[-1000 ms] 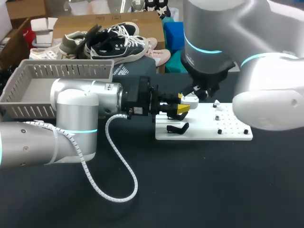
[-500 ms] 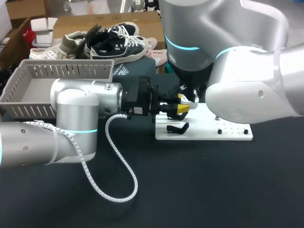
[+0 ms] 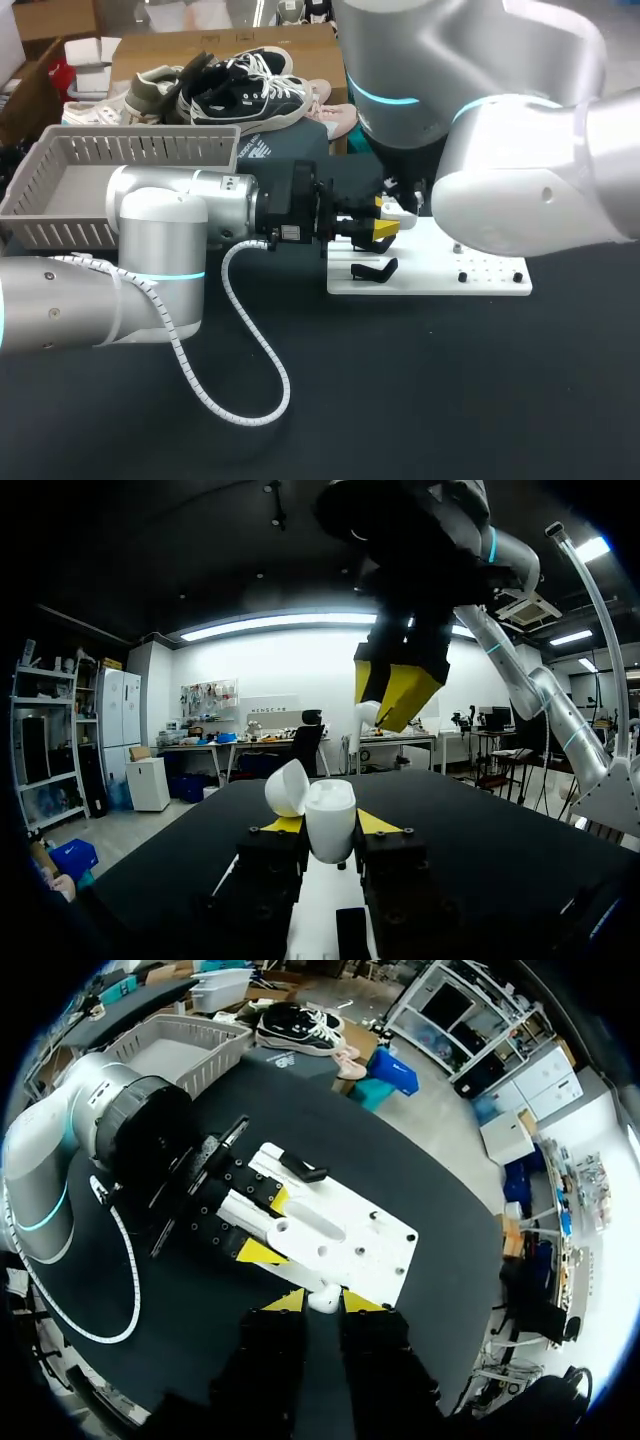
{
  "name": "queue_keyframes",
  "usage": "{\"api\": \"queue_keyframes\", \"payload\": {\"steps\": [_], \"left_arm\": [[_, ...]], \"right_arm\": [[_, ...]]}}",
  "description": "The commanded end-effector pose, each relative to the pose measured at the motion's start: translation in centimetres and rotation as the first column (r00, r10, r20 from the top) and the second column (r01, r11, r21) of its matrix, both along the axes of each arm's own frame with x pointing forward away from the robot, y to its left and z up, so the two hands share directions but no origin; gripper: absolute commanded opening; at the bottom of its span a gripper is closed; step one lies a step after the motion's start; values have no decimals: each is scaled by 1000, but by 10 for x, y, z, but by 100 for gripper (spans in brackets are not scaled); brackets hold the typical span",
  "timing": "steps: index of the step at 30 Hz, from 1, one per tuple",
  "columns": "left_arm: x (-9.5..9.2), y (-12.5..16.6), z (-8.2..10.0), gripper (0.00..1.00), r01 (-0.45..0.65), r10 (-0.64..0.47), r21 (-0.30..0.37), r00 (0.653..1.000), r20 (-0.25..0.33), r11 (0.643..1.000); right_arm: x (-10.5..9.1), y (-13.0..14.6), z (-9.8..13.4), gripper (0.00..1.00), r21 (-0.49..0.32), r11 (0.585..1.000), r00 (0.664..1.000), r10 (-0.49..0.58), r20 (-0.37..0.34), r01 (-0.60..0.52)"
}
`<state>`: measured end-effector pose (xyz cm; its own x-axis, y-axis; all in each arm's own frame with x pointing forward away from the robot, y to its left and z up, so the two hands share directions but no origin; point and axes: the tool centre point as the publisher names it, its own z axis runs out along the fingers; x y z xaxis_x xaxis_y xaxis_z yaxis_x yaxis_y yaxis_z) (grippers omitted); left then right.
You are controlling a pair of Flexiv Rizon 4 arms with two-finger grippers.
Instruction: Pick up each earbud case from the left stands, insert the matching earbuds, close the lid, and place the case in the box.
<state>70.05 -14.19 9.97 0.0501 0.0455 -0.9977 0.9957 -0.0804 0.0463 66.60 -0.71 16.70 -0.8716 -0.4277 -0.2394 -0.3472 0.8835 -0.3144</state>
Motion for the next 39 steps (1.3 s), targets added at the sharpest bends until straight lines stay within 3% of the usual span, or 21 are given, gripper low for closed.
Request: {"api": "queue_keyframes", "payload": {"steps": [1,6,11,15,30,39], "left_arm": [[0,0,-1,0,0,0,-2,1000,1,1000],[0,0,-1,0,0,0,-2,1000,1,1000],[0,0,-1,0,0,0,-2,1000,1,1000],[0,0,-1,0,0,0,-2,1000,1,1000],[0,0,-1,0,0,0,-2,1000,1,1000],[0,0,-1,0,0,0,-2,1000,1,1000]], "right_arm": [[15,7,9,0,-23,954,954,-298,-9,298],[16,-1,10,0,33,909,909,-415,-43,416],[7,-5,7,0,39,894,892,-442,-98,447],[-2,-7,9,0,77,889,890,-441,-116,451],[-2,-7,9,0,77,889,890,-441,-116,451],[7,1,9,0,127,777,788,-606,-112,616]]}}
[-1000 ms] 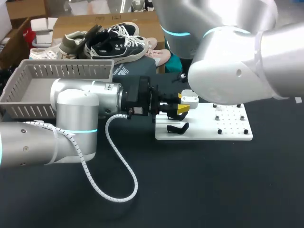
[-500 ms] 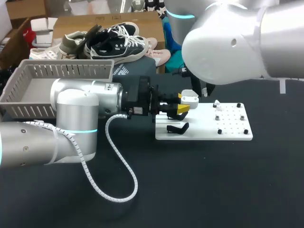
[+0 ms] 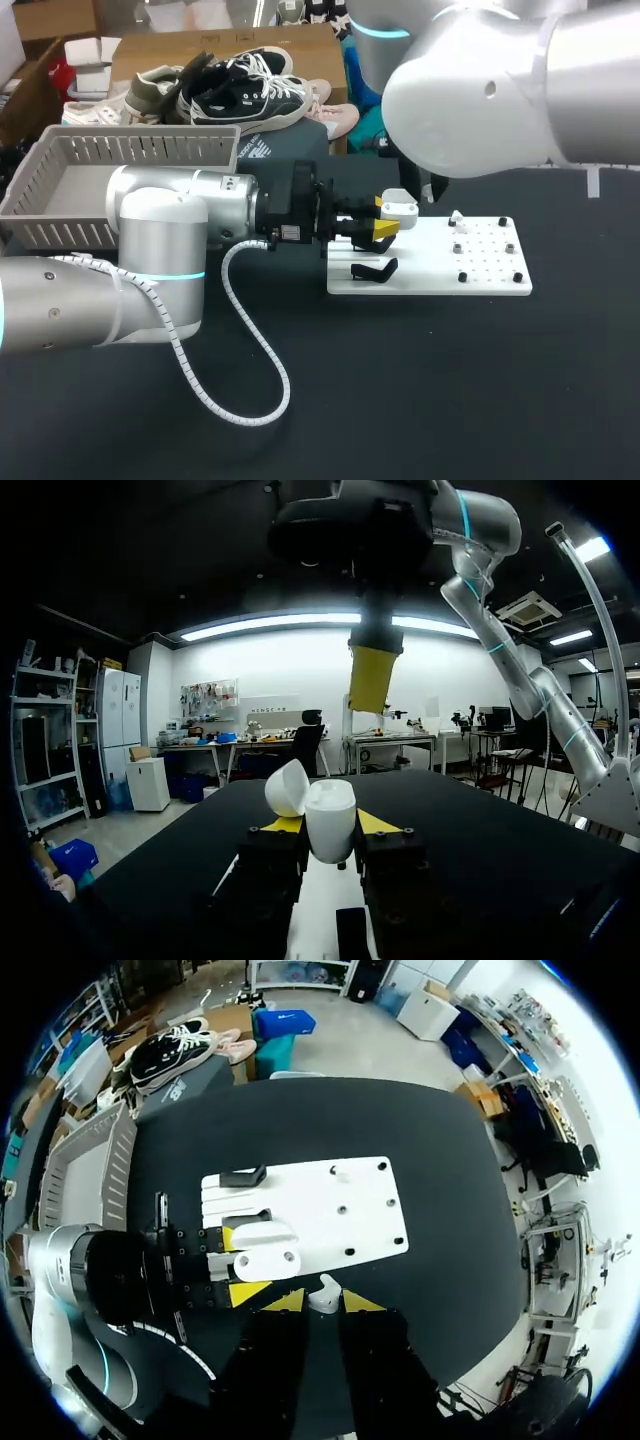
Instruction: Pick up each earbud case from the left stands, insert the matching earbuds, close the lid, and place the case in the box.
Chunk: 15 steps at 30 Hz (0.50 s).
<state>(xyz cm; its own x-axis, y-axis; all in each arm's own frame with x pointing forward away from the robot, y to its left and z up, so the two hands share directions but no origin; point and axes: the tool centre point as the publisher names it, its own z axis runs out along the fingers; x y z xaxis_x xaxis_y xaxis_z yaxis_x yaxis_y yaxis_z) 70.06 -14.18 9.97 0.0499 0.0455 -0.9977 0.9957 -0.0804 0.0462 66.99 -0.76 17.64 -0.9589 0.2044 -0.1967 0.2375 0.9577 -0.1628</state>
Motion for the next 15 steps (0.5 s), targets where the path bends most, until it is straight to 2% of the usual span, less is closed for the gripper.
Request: {"api": "queue_keyframes", "payload": {"steps": [1,8,15], "left_arm": [[0,0,-1,0,0,0,-2,1000,1,1000],[0,0,-1,0,0,0,-2,1000,1,1000],[0,0,-1,0,0,0,-2,1000,1,1000]], "right_arm": [[4,2,-1,0,9,999,999,-35,-3,35],[4,9,0,0,66,996,998,-56,-17,57],[4,14,-1,0,93,993,998,-68,16,66]]}}
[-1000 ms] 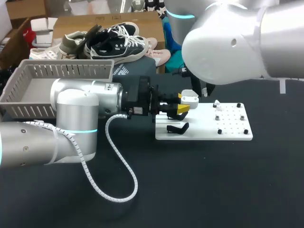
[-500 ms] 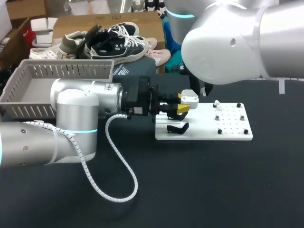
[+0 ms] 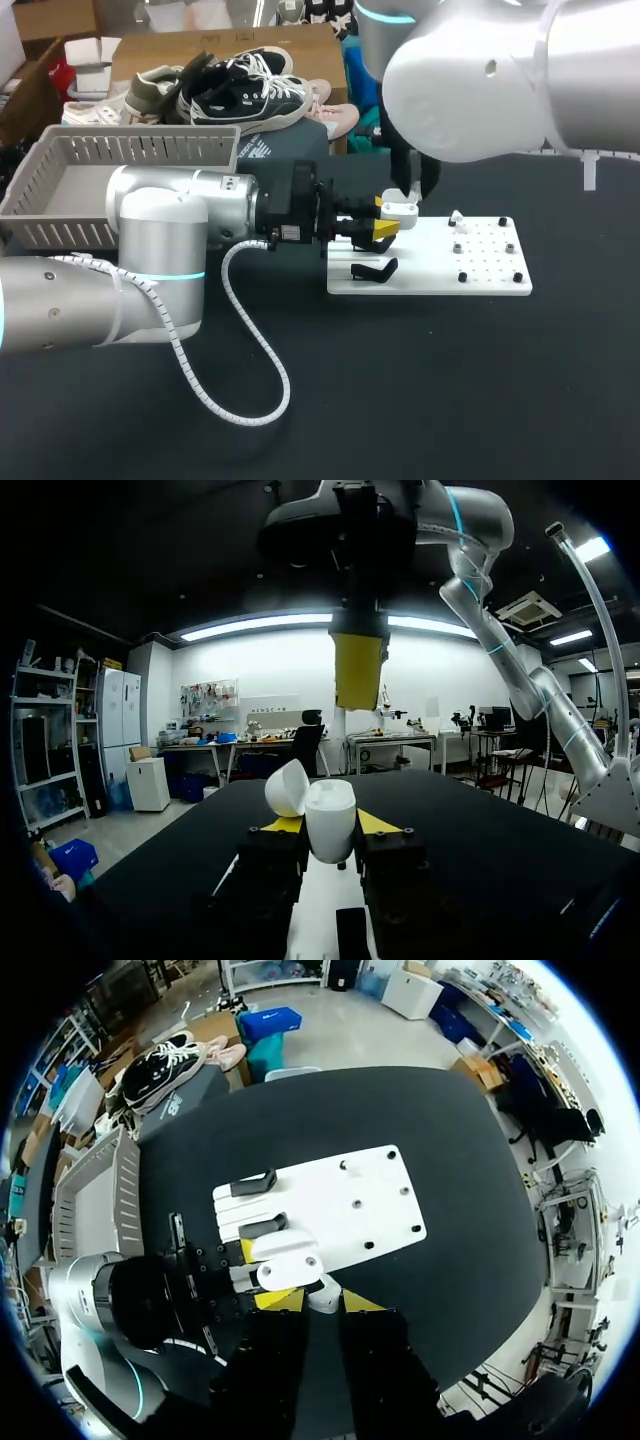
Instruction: Pick up each earbud case from the left stands, insert the matching earbuds, close the lid, and place the case in the box.
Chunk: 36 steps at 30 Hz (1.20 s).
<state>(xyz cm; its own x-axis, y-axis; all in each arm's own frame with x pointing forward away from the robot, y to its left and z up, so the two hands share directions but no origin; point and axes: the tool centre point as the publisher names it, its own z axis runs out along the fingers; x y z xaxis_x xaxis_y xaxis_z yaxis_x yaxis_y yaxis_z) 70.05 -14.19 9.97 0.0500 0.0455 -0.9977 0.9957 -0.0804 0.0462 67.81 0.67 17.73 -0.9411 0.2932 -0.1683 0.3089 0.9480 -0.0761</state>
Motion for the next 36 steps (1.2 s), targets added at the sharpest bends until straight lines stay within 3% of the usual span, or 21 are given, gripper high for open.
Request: {"api": "queue_keyframes", "payload": {"steps": [1,15,36], "left_arm": [[0,0,-1,0,0,0,-2,1000,1,1000],[0,0,-1,0,0,0,-2,1000,1,1000],[0,0,-1,0,0,0,-2,1000,1,1000]], "right_arm": [[-5,1,-2,0,-3,1000,1000,9,28,-9],[-3,8,-15,0,-66,997,998,40,56,-36],[8,9,-24,0,-70,997,998,43,39,-41]]}}
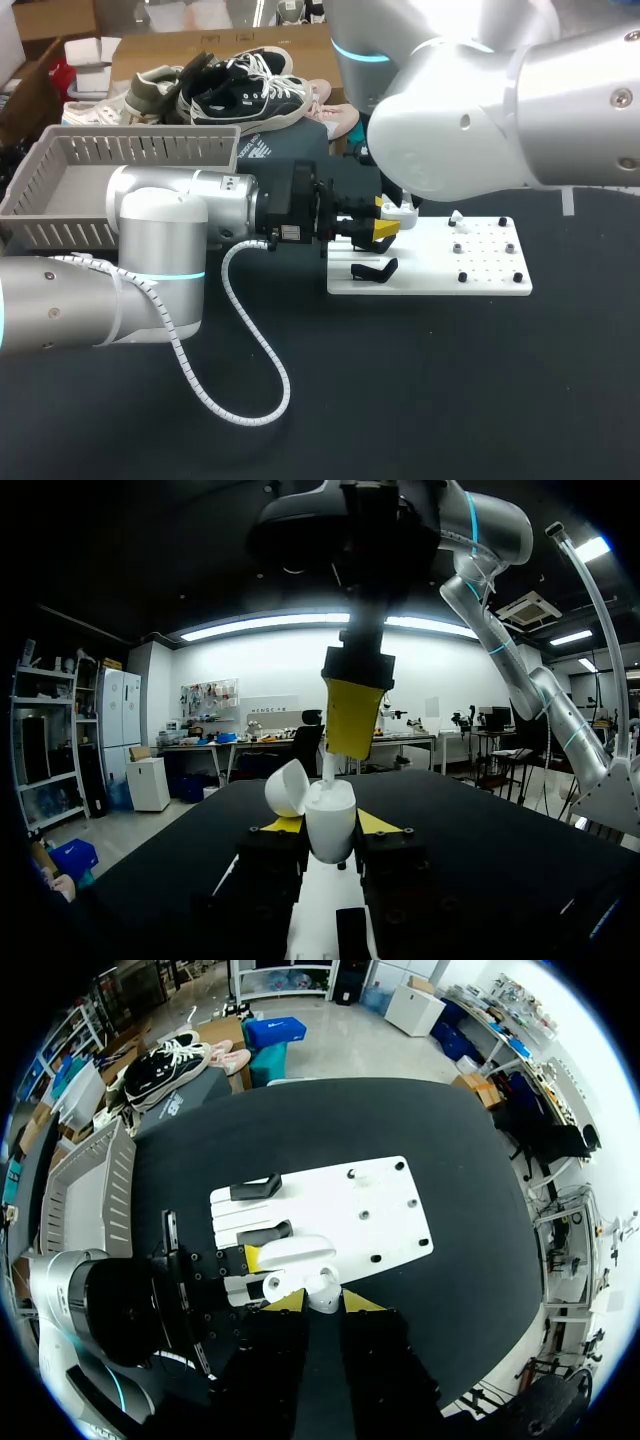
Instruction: Pick up each earbud case from the left stands, insert the matching earbuds, close the lid, and place the case in the box.
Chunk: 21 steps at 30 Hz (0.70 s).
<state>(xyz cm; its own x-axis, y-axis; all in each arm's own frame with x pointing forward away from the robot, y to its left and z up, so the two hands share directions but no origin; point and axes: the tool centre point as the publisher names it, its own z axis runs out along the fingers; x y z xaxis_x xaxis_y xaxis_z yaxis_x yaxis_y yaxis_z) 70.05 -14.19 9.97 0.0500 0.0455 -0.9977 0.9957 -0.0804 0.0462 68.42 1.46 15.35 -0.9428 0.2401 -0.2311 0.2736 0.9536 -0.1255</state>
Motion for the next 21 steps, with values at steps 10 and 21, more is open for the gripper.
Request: {"api": "queue_keyframes", "payload": {"steps": [10,21], "left_arm": [[0,0,-1,0,0,0,-2,1000,1,1000],[0,0,-1,0,0,0,-2,1000,1,1000]], "right_arm": [[4,-3,-5,0,-3,1000,1000,-5,-18,5],[5,-4,-9,0,-2,1000,1000,-6,-24,6]]}}
